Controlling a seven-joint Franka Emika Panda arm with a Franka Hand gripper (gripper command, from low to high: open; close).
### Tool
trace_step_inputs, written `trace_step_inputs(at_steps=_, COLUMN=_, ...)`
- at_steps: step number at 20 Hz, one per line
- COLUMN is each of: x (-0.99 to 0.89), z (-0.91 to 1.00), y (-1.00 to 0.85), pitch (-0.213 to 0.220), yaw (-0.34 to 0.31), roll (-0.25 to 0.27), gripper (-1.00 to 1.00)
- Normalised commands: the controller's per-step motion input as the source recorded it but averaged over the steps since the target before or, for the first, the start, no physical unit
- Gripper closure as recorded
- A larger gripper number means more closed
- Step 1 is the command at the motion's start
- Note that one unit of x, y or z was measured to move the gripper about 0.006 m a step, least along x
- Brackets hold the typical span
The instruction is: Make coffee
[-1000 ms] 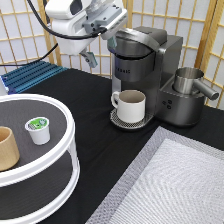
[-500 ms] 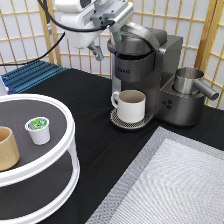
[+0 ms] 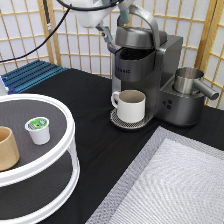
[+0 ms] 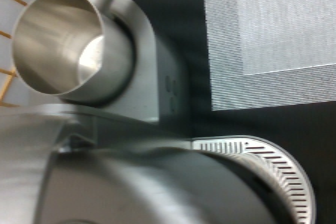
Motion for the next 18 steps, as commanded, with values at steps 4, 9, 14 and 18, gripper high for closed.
trace_step_inputs(at_steps=4, x=0.27, z=0.64, y=0.69, pitch=0.168, yaw=0.0, roll=-0.086, gripper=-1.0)
trace_step_inputs(at_steps=9, x=0.3, z=0.59, y=0.7, pitch=0.161, yaw=0.0, roll=-0.15, gripper=-1.0)
trace_step_inputs(at_steps=14, x=0.35, z=0.35, y=0.6, pitch=0.149, yaw=0.0, roll=-0.174, gripper=-1.0)
trace_step_inputs(at_steps=18, x=0.2, z=0.48, y=0.22, pitch=0.132, yaw=-0.001, roll=-0.152, gripper=-1.0)
